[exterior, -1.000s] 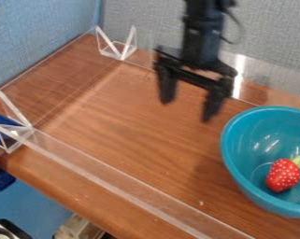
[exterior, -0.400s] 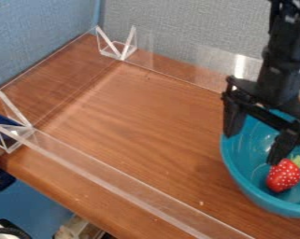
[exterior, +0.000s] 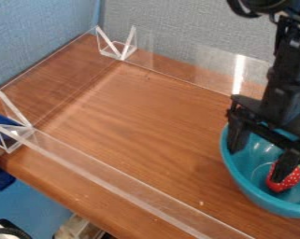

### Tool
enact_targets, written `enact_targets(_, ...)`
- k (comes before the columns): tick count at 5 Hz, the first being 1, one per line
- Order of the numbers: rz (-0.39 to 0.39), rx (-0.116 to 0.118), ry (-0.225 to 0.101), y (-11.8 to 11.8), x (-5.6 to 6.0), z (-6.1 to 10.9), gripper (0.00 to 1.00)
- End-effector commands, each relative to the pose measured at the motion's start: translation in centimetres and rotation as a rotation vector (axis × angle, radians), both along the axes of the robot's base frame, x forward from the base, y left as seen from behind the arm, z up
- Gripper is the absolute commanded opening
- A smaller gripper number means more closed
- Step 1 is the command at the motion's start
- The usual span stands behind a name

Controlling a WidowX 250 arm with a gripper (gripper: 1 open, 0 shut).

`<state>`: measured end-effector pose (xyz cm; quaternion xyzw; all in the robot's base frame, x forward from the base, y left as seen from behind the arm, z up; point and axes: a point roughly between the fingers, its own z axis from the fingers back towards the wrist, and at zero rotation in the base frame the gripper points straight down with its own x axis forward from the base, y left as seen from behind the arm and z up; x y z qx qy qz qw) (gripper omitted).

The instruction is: Remove the strawberry from inside the blue bowl and put it on the table

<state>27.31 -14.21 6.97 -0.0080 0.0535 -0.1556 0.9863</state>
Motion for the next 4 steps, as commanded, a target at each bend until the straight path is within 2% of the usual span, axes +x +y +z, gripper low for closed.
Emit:
enact_targets(1, -0.003, -0.014, -0.025, -0.7, 0.0, 0.2, 1.00)
enact_targets(2, -0.003, -0.011, -0.019, -1.1, -0.3, -0.4, 1.00)
enact_targets(4, -0.007, -0.011, -0.028, -1.7, 0.2, -1.0, 1.00)
